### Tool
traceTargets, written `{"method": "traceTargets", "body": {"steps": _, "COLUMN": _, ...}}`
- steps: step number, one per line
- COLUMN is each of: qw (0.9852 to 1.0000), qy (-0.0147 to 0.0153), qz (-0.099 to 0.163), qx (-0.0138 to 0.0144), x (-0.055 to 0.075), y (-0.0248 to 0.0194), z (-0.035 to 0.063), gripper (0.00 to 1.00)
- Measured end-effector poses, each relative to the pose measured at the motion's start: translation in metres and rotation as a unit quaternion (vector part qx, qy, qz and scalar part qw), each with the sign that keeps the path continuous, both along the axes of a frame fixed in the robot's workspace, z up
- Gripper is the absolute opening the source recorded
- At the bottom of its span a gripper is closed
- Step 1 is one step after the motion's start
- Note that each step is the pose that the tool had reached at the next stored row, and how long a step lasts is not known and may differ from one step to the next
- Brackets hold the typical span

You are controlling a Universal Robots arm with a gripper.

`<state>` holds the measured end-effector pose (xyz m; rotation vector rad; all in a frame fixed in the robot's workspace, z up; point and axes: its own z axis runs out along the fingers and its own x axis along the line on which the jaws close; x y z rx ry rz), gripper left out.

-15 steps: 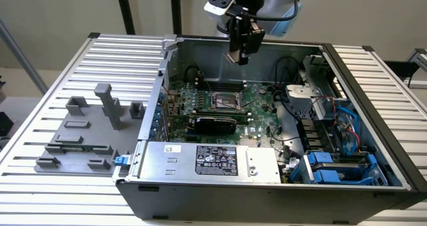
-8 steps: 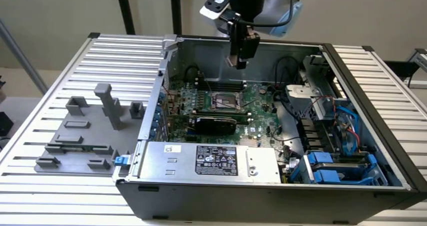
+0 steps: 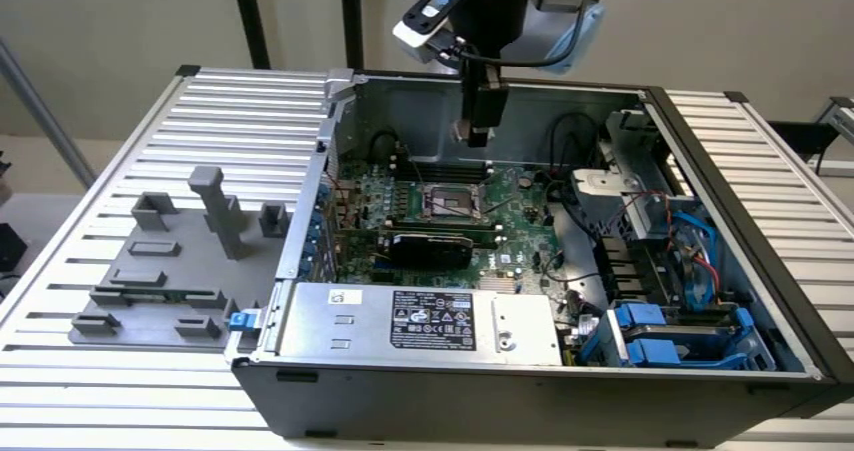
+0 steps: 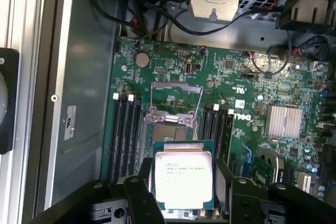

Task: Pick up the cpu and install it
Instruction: 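Place the cpu into insertion slot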

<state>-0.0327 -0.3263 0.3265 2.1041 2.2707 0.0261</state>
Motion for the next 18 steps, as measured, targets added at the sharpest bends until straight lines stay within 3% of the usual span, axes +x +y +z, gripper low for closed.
{"method": "traceTargets", "body": {"steps": 10, "qw": 0.9996, "qy": 0.0, "qz": -0.027, "qx": -0.0111, "x": -0.014, "y": 0.0028, "z": -0.016, "gripper": 0.55}}
{"method": "traceTargets", "body": {"steps": 18, "qw": 0.9991, "qy": 0.0001, "qz": -0.041, "qx": -0.0114, "x": -0.014, "y": 0.0029, "z": -0.0305, "gripper": 0.55}}
